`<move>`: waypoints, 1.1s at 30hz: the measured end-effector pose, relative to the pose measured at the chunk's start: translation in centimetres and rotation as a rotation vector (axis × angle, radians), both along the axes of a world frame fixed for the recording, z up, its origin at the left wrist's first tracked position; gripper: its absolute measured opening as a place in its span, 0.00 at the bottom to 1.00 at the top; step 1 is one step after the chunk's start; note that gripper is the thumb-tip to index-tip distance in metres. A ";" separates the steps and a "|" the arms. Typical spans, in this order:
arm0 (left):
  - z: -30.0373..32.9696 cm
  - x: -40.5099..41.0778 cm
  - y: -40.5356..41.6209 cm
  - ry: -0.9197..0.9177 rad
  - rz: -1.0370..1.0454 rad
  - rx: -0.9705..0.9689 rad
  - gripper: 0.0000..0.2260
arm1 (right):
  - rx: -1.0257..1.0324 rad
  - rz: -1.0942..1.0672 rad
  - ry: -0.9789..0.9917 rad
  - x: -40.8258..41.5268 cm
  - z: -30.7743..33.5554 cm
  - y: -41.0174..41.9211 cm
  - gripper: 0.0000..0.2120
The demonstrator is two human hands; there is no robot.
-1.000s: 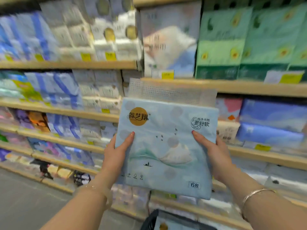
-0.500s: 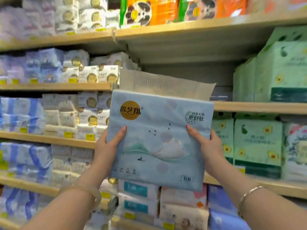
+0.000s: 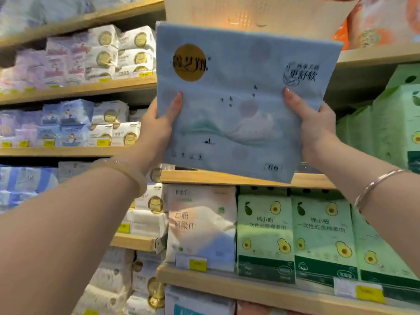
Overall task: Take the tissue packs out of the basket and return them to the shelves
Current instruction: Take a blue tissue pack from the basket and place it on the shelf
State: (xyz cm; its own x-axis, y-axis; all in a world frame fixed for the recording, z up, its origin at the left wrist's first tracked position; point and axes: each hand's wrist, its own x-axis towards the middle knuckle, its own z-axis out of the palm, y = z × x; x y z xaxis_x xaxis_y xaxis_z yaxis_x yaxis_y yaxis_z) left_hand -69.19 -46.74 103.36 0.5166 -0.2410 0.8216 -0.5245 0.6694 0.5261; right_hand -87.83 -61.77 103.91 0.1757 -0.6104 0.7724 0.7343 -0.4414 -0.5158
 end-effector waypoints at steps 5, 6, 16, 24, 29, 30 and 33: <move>3.1 3.6 -1.2 -0.113 -0.001 -0.030 0.16 | -0.093 0.047 -0.072 2.8 2.6 -0.7 0.14; 3.4 4.5 -1.6 -0.123 -0.014 -0.039 0.13 | -0.104 0.042 -0.068 3.4 2.9 -1.1 0.11; 3.2 10.3 -7.7 -0.218 -0.063 -0.095 0.19 | -0.221 -0.050 -0.030 7.0 4.0 -5.3 0.29; 2.9 12.4 -11.9 -0.056 0.050 0.035 0.24 | -0.208 -0.174 0.051 9.5 3.9 -9.7 0.27; 2.6 13.4 -13.7 -0.053 0.038 0.252 0.25 | -0.115 -0.273 0.208 10.5 3.0 -12.2 0.15; 2.7 13.8 -13.9 -0.050 0.036 0.305 0.26 | -0.104 -0.298 0.236 10.7 2.8 -12.5 0.16; 2.4 14.7 -14.4 -0.012 0.078 0.428 0.30 | -0.128 -0.401 0.326 11.7 3.1 -13.1 0.19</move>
State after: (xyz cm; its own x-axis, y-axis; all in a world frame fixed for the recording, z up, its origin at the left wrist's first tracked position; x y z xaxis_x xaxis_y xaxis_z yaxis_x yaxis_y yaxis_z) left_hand -54.50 -61.14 105.80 0.5375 -0.5222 0.6621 -0.5726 0.3504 0.7412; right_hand -76.12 -74.82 107.03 0.1913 -0.5830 0.7896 0.3052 -0.7292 -0.6124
